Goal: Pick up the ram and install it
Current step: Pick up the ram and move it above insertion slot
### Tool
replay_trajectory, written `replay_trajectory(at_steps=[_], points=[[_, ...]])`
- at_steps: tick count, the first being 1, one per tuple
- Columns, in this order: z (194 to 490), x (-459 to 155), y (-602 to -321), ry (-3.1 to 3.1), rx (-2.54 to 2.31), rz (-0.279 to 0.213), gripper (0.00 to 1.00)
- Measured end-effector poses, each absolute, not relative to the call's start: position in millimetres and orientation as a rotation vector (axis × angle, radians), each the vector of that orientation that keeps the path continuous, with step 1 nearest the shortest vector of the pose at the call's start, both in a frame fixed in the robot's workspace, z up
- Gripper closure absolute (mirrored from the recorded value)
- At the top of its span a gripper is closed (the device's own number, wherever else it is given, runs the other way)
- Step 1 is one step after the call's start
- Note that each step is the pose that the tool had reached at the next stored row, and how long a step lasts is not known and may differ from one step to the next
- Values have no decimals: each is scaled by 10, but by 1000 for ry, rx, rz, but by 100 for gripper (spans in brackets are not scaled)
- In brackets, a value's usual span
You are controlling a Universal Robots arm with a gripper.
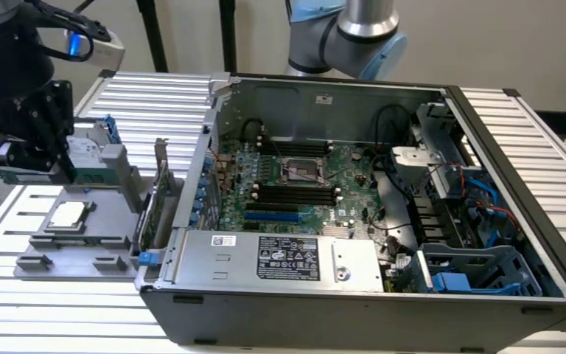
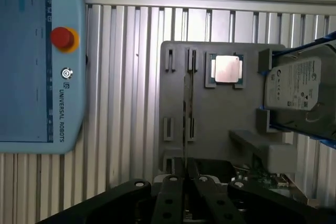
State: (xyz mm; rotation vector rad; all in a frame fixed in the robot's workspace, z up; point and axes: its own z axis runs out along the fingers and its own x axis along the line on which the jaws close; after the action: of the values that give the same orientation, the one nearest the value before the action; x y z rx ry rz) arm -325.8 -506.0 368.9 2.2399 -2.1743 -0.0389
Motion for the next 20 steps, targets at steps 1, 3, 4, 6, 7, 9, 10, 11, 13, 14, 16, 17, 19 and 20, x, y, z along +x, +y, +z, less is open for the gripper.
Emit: replay_trajectory(at_steps=[1, 3, 4, 6, 7, 9, 10, 11, 13, 14, 16, 17, 19, 20], points=[[3715, -3213, -5059, -2174, 2240, -40, 86], [3764, -3123, -5056, -2175, 2240, -41, 86], [3787, -3079, -5055, -2175, 2240, -42, 86], [3826, -2995, -5053, -2175, 2240, -44, 86], [3841, -2953, -5051, -2174, 2240, -45, 86], [3865, -2870, -5049, -2174, 2240, -48, 86], [3875, -2829, -5048, -2174, 2239, -49, 86], [3884, -2784, -5047, -2173, 2239, -51, 86], [3899, -2702, -5045, -2172, 2238, -54, 86], [3905, -2660, -5044, -2171, 2237, -56, 86], [3916, -2578, -5042, -2170, 2236, -59, 86], [3921, -2537, -5041, -2169, 2235, -61, 86], [3931, -2450, -5039, -2168, 2233, -65, 86], [3936, -2409, -5038, -2167, 2233, -67, 86]])
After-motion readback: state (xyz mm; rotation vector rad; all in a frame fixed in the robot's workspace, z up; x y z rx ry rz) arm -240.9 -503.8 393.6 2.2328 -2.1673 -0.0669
